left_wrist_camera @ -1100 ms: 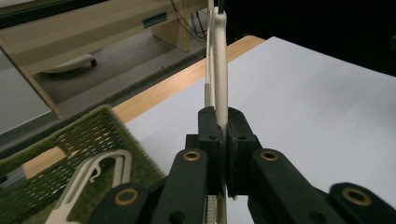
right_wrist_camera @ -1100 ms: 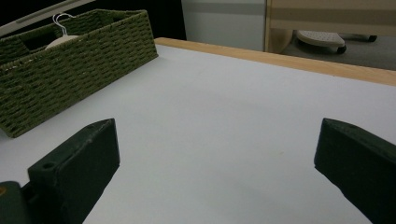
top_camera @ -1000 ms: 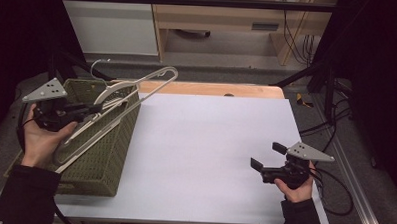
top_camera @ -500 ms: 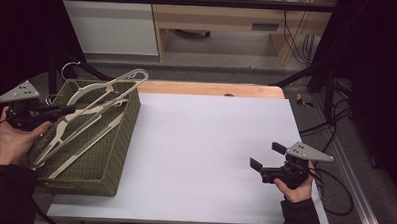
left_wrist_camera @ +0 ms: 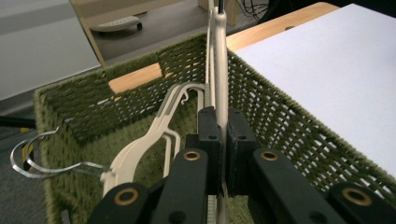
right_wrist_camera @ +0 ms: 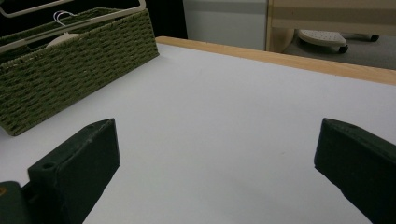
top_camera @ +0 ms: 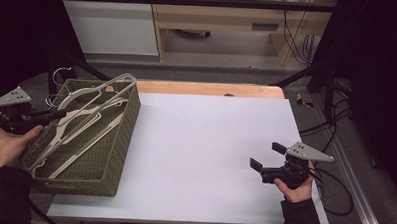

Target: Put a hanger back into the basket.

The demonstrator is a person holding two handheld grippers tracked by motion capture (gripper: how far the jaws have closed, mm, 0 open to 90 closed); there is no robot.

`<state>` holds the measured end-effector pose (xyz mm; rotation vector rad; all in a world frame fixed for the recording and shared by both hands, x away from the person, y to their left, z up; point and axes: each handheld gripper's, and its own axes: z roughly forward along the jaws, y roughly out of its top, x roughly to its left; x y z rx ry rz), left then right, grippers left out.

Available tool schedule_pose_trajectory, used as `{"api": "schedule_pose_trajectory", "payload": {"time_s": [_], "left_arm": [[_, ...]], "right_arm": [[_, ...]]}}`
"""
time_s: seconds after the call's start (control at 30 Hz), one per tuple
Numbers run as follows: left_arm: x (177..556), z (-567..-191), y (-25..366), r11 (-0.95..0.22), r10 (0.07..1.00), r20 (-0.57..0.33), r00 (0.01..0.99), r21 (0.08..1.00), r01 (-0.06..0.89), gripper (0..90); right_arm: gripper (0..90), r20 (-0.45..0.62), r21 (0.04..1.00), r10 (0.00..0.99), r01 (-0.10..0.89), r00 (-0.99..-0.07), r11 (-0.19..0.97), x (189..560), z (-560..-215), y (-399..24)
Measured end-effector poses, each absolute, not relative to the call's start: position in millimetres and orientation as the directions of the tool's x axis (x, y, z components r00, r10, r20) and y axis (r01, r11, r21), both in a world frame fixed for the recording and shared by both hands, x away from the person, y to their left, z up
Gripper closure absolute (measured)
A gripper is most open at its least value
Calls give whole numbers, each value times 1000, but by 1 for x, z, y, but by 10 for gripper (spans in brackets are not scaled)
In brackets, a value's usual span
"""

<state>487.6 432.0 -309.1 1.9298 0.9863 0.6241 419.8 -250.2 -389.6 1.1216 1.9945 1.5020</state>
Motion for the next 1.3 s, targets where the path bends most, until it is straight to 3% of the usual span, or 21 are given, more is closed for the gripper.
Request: {"api": "schedule_pose_trajectory", "payload": {"time_s": [0.73, 1.07, 1.17, 1.3], "left_arm": [[496, -366, 426, -263, 872, -69, 484, 768, 583, 863], [504, -372, 430, -228, 939, -5, 343, 737, 636, 825], [509, -378, 435, -212, 964, 29, 265, 689, 693, 768], [509, -383, 440, -197, 970, 26, 243, 671, 715, 693]], "right_arm": [[10, 144, 928, 791, 359, -595, 101, 420, -390, -249], [8, 144, 927, 788, 361, -598, 104, 420, -390, -249], [8, 145, 926, 788, 362, -599, 105, 420, -391, -248], [8, 139, 926, 786, 361, -603, 113, 421, -392, -248]]}}
